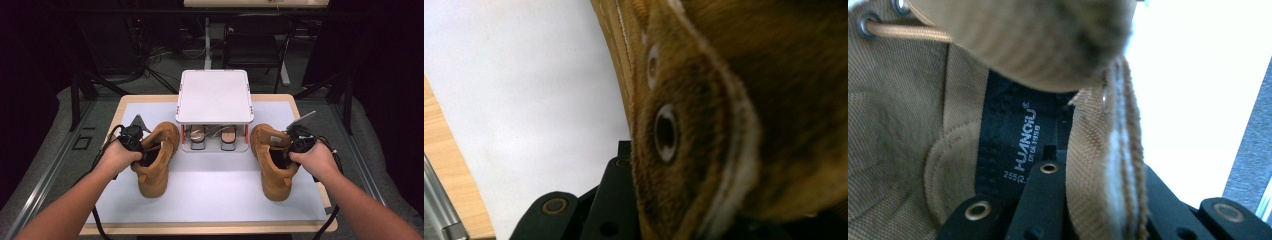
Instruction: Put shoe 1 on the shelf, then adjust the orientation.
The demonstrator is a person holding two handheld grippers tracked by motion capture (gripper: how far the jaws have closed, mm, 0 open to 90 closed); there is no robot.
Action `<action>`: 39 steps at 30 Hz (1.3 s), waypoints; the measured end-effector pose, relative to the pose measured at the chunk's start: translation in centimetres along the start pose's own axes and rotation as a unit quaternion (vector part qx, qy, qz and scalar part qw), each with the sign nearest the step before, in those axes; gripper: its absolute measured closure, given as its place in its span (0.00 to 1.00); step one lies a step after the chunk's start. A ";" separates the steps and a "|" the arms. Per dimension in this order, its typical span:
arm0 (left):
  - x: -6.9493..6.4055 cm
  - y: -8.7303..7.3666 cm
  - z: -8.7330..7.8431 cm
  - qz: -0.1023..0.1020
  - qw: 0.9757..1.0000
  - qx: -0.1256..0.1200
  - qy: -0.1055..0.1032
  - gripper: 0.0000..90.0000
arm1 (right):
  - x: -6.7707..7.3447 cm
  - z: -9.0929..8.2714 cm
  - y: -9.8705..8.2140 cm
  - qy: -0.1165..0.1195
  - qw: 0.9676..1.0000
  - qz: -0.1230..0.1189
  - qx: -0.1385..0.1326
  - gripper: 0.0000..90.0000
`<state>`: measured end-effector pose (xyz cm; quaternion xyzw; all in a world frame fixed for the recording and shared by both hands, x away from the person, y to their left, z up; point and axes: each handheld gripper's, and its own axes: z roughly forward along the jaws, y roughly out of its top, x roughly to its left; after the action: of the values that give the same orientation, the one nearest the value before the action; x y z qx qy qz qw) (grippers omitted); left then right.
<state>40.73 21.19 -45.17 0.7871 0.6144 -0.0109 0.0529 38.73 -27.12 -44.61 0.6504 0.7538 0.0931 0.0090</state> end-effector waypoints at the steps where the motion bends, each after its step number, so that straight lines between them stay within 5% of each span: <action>1: 0.0 0.0 -0.1 0.000 1.000 0.001 -0.001 0.97 | 0.0 0.0 0.0 0.002 1.000 0.005 -0.003 0.96; 10: 0.3 0.1 -0.7 -0.003 1.000 0.001 -0.004 0.97 | -0.5 -0.5 0.3 0.014 1.000 0.022 0.006 0.97; 14: 0.6 0.2 -1.5 -0.005 1.000 -0.002 -0.009 0.97 | -1.0 -1.3 0.4 0.021 0.999 0.047 -0.013 0.97; 21: 1.3 0.3 -3.6 -0.018 1.000 -0.011 -0.011 0.97 | -1.2 -3.4 1.0 0.009 0.999 0.048 -0.007 0.96; 39: 2.4 1.5 -5.0 -0.039 0.999 -0.011 -0.016 0.97 | -0.9 -5.0 2.8 0.000 0.998 0.058 0.000 0.96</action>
<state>42.53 23.59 -40.31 0.7619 0.6435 -0.0188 0.0712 40.95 -28.23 -39.32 0.6932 0.7147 0.0936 0.0036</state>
